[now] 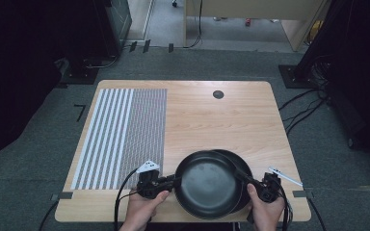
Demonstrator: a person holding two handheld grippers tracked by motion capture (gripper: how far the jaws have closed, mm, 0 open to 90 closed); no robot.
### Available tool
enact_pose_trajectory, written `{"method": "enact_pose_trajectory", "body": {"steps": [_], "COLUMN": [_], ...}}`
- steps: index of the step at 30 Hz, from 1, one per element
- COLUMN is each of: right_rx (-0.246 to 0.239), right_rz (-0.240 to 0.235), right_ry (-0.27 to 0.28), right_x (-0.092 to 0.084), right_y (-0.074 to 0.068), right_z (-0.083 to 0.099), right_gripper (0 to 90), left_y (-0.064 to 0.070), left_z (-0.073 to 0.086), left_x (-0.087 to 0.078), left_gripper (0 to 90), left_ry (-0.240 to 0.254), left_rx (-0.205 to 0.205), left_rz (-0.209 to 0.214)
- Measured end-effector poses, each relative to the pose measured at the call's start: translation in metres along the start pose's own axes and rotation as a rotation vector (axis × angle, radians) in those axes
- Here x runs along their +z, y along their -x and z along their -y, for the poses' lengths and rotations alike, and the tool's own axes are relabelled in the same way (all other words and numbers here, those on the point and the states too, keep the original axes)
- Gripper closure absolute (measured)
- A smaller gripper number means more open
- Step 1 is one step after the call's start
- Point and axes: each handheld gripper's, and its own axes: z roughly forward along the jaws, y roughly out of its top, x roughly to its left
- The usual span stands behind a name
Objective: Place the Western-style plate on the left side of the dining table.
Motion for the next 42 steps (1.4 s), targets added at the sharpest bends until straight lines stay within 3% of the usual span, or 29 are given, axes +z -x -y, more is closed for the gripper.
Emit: {"method": "enact_pose_trajectory", "body": {"steps": [9,18,32,42], "right_rx": [0.0,-0.004,-0.043,-0.06], "right_rz": [-0.029,-0.063,-0.092,-0.11], "right_ry": [0.007,-0.012,-0.025,-0.051], "right_x": [0.003,0.016,0.052,0.092], "right_y": [-0.01,-0.021,-0.063,-0.091], "right_z": [-0.005,-0.009,-0.032,-0.047], "right_gripper": [85.5,85.4,85.3,85.4], "left_y": [0.0,-0.006,-0.033,-0.06], "left_z": [-0.007,-0.017,-0.044,-0.062], "left_x": [-0.014,-0.03,-0.061,-0.081], "left_gripper": [73.2,73.9,75.0,75.3], "left_ry": [0.043,0.074,0.144,0.183], "left_rx": [-0.019,0.005,-0.035,-0.066], "left_rz": [0.001,-0.035,-0.06,-0.095]}}
